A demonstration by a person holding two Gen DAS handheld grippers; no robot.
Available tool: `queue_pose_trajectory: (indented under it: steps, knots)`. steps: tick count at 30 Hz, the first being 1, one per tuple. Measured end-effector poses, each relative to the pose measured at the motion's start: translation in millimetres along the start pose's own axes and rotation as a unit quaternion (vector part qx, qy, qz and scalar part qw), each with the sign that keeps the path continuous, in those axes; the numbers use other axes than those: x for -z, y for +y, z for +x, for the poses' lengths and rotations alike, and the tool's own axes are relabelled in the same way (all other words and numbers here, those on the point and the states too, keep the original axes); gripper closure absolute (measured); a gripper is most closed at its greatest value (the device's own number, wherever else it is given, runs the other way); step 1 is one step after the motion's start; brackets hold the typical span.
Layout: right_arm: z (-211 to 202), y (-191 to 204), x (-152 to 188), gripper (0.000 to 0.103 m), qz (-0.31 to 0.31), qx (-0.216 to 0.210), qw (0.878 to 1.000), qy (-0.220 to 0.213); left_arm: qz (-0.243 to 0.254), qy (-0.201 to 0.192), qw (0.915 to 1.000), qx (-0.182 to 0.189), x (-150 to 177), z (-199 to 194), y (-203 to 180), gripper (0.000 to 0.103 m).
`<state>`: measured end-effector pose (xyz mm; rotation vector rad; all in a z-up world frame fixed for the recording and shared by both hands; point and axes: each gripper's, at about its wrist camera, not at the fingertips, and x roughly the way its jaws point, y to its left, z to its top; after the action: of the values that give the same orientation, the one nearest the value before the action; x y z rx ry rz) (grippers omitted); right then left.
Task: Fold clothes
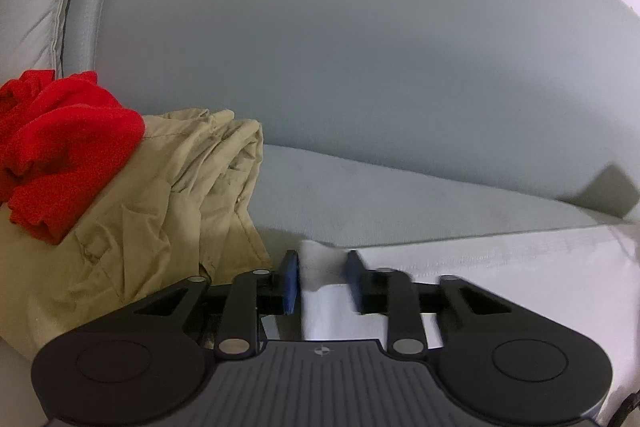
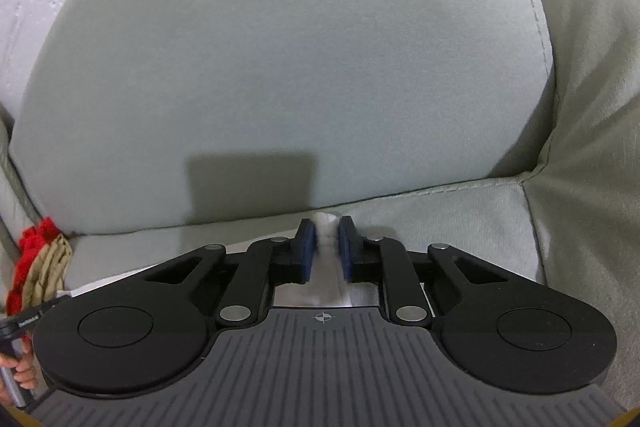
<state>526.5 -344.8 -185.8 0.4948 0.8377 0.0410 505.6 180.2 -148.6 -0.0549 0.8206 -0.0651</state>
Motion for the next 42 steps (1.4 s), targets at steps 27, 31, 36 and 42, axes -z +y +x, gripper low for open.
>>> queue_pose_trajectory:
  steps: [27, 31, 36, 42]
  knots:
    - [-264.6, -12.0, 121.3, 0.100, 0.138, 0.038, 0.990, -0.008, -0.047, 0.031, 0.9980, 0.030, 118.5, -245.0, 15.5, 0.099]
    - [-299.6, -19.2, 148.7, 0.100, 0.137, 0.042, 0.990, 0.003, -0.027, 0.067, 0.9974, -0.009, 154.8, -262.8, 4.1, 0.099]
    - [-332.8, -24.6, 195.4, 0.100, 0.115, 0.046, 0.992, 0.007, -0.014, 0.080, 0.9961, -0.036, 191.8, -286.2, -12.4, 0.099]
    - [-359.3, -31.4, 233.8, 0.100, 0.117, 0.052, 0.992, 0.008, 0.014, 0.089, 0.9938, -0.065, 225.0, -302.8, -22.0, 0.099]
